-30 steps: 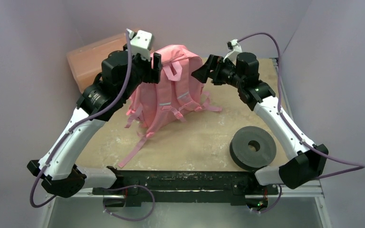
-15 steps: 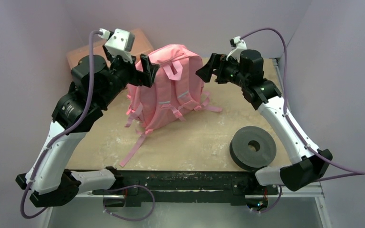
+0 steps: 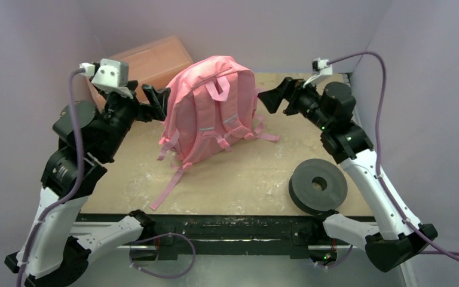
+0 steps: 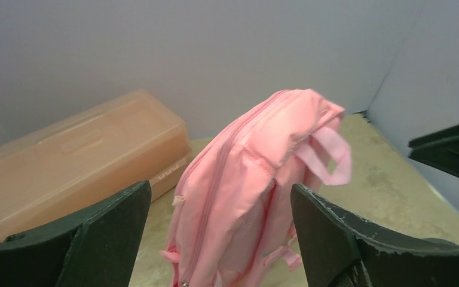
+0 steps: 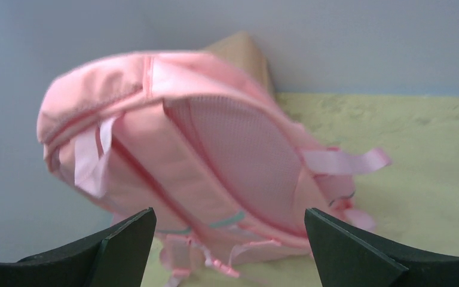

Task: Pack the student bag
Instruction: Adjust the student bag at the center of the board.

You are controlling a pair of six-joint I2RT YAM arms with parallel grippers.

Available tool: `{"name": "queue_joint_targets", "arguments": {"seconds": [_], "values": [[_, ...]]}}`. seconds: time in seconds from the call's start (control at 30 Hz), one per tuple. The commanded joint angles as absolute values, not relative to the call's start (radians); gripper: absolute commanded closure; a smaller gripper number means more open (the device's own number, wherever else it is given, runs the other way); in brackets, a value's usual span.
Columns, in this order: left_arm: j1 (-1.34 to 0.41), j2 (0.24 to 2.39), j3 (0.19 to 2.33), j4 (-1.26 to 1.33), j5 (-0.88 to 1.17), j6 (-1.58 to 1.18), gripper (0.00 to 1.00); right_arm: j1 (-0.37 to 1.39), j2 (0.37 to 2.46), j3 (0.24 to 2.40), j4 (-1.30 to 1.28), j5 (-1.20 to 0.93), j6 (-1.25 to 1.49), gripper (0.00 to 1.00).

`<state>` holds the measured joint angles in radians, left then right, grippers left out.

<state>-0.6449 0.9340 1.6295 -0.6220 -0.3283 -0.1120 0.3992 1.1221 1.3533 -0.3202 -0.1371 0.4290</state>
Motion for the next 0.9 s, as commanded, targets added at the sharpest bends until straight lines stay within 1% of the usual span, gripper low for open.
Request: {"name": "queue_joint_targets", "arguments": {"seconds": [0.0,0.1,0.17,0.23,0.3,0.33,0.4,0.5,0.57,0.7,0.87], "values": [[-0.442,0.996,1.51,-0.598,-0.292,-0.208,0.15,0.479,1.154,1.109,-0.027,-0.322,0.618,0.01],[-0.22,0.978,1.389,-0.563,-0.186,-0.391,0.15,0.578,1.156,1.006,0.058,-0.235,0.651,0.01],[-0.095,0.987,1.316,-0.555,-0.095,-0.527,0.16,0.595,1.168,0.922,0.154,-0.245,0.721,0.07],[-0.024,1.016,1.247,-0.524,-0.009,-0.622,0.2,0.597,1.19,0.826,0.249,-0.245,0.763,0.09],[-0.014,1.058,1.183,-0.477,0.08,-0.672,0.24,0.598,1.236,0.782,0.318,-0.232,0.78,0.09],[-0.014,1.082,1.155,-0.445,0.127,-0.683,0.27,0.598,1.264,0.772,0.35,-0.235,0.781,0.09],[-0.014,1.116,1.098,-0.403,0.208,-0.712,0.3,0.59,1.328,0.771,0.398,-0.235,0.781,0.09],[-0.016,1.119,1.009,-0.328,0.262,-0.728,0.32,0.552,1.437,0.793,0.457,-0.245,0.774,0.1],[-0.018,1.112,0.951,-0.286,0.312,-0.737,0.32,0.53,1.51,0.83,0.483,-0.263,0.759,0.12],[-0.043,1.096,0.874,-0.271,0.392,-0.75,0.37,0.502,1.618,0.928,0.471,-0.255,0.698,0.12],[-0.16,1.005,0.746,-0.239,0.381,-0.843,0.37,0.485,1.734,1.11,0.359,-0.284,0.573,0.12]]}}
